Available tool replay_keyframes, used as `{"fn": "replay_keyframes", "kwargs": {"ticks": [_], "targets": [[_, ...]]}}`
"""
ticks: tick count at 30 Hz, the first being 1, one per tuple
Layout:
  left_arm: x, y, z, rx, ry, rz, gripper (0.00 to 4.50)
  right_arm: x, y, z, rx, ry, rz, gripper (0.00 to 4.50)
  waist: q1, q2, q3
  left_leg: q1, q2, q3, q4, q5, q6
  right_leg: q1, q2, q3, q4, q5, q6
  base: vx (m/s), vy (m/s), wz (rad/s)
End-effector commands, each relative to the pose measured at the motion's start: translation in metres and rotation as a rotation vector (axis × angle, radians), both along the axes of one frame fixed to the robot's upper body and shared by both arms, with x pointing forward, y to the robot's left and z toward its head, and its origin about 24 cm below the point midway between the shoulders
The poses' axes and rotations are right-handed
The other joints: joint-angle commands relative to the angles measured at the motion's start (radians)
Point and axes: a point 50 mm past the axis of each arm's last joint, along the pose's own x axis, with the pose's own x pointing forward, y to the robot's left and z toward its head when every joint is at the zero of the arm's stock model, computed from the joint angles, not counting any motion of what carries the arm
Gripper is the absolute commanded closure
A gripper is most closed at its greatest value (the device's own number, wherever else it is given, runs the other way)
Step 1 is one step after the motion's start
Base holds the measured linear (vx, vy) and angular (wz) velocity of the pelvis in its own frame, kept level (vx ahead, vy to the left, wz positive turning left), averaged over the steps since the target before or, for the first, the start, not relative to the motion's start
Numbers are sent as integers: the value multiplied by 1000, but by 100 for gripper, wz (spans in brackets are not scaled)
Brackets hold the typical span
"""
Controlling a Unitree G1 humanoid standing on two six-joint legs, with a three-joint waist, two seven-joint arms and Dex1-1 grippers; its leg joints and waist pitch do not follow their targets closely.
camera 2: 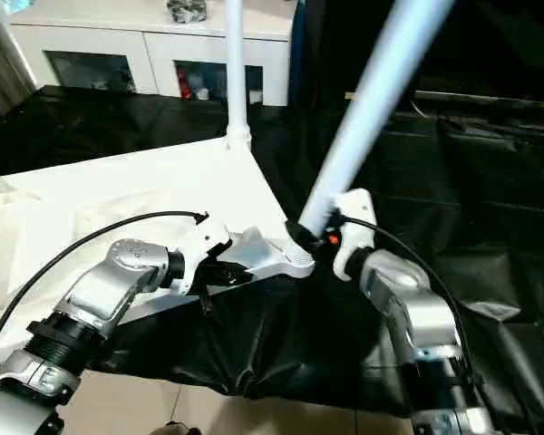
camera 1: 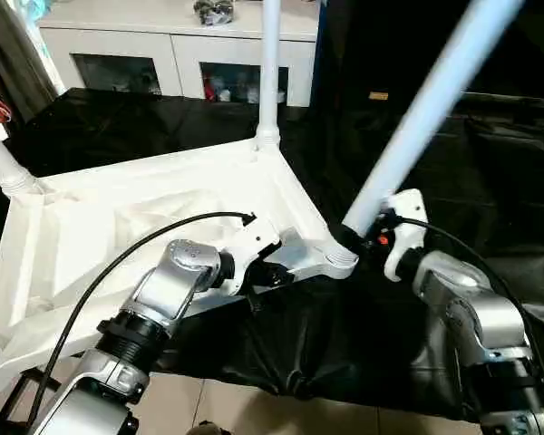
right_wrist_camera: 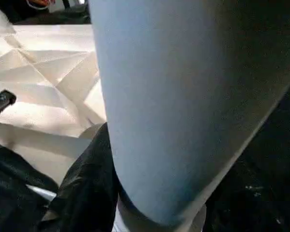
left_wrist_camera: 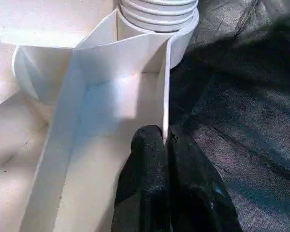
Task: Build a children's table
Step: Insert table leg to table base
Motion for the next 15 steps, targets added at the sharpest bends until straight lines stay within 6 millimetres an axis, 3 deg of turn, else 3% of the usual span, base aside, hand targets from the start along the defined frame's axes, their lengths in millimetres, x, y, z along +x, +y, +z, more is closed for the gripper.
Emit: {"fn": "replay_keyframes", "kwargs": {"ticks": [1,6,12,15], "targets": [[0,0,1,-21,-15,-4,450,-6,5,-23,-67,125,54,260,-5,-22,-55,28,7,5,-72,-222,-18,19,-43,11,-89,-163,-169,0,0,0],[-2,-1,2,-13,-21,-39,450,-2,7,-30,-107,157,114,260,-16,-22,-52,28,8,3,-76,-257,-28,17,-44,10,-91,-195,-171,0,0,0],[-4,-2,6,-14,-46,-110,450,-5,2,-36,-128,185,192,260,-20,-26,-57,27,8,4,-72,-232,-14,22,-42,9,-87,-124,-187,0,0,0],[-7,-2,10,-13,-66,-169,450,-6,0,-36,-143,176,246,260,-19,-22,-56,27,9,4,-71,-220,-7,22,-42,8,-84,-88,-200,0,0,0]]}}
